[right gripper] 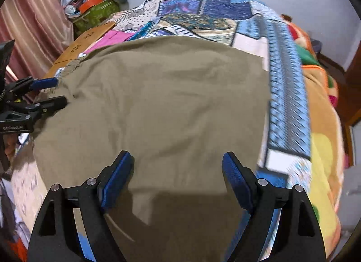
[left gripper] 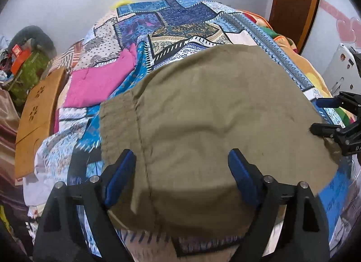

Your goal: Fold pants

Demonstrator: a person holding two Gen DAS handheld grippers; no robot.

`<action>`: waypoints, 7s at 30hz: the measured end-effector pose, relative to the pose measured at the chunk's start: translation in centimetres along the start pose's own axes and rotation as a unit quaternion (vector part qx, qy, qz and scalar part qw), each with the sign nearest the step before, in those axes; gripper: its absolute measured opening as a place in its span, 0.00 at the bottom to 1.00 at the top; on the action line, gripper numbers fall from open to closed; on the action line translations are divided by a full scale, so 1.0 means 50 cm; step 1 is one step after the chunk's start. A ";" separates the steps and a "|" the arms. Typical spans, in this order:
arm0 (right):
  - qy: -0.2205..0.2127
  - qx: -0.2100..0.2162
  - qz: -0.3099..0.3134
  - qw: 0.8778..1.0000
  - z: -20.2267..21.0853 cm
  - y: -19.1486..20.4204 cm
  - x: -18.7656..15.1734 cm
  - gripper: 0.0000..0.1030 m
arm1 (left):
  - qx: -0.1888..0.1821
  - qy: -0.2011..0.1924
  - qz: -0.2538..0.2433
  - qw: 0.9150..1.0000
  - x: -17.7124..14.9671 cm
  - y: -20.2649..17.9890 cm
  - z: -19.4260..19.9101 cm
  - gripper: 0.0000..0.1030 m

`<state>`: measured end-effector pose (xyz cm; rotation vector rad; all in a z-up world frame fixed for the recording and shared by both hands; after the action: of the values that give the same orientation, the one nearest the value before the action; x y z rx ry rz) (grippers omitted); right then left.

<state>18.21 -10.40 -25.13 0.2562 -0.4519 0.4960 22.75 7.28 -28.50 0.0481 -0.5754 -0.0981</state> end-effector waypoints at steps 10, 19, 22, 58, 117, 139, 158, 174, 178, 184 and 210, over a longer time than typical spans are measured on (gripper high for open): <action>-0.006 -0.033 -0.025 0.999 0.047 -0.033 -0.079 0.78 | 0.012 -0.011 0.056 0.998 -0.083 0.045 0.053 0.88; -0.052 -0.022 -0.008 0.998 0.102 0.023 -0.023 0.78 | -0.010 0.003 0.135 0.991 -0.117 0.081 0.115 0.90; -0.086 -0.014 0.008 0.996 0.114 0.068 0.025 0.78 | -0.050 0.008 0.170 0.984 -0.127 0.074 0.121 0.90; -0.054 0.063 0.026 0.996 -0.036 0.181 0.022 0.80 | -0.296 0.025 0.377 0.877 -0.046 0.052 -0.006 0.99; -0.053 0.078 0.003 0.995 -0.001 0.168 -0.018 0.75 | -0.151 -0.022 0.417 0.896 -0.158 0.173 0.040 0.41; -0.067 0.078 -0.063 0.993 0.068 0.107 -0.075 0.75 | 0.134 -0.165 0.084 0.974 -0.027 0.081 0.283 0.31; -0.083 0.063 -0.117 0.988 0.063 0.058 -0.121 0.78 | -0.085 -0.152 0.014 0.985 0.128 -0.238 0.250 0.26; -0.111 0.003 -0.168 0.980 0.133 -0.051 -0.171 0.78 | -0.207 0.038 -0.006 0.978 0.037 -0.391 0.075 0.38; -0.121 -0.010 -0.174 0.977 0.150 -0.060 -0.174 0.78 | -0.215 0.049 0.004 0.975 0.035 -0.385 0.082 0.61; -0.140 -0.003 -0.175 0.974 0.185 -0.057 -0.153 0.78 | -0.201 -0.002 0.026 0.979 0.073 -0.309 0.148 0.71; -0.096 0.051 -0.172 0.979 0.072 -0.025 -0.082 0.79 | -0.040 0.097 0.020 0.994 0.230 -0.026 -0.244 0.78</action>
<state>14.38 -14.33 -24.12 0.4748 -0.5588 0.1553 38.90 4.98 -32.59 -0.0316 -0.3784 -0.0768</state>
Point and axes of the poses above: each gripper's, at about its wrist camera, not at the fingertips, and z roughly against the way its jaws point, y to its left, x to its top, the point moved 8 cm from there along -z, roughly the way its jaws point
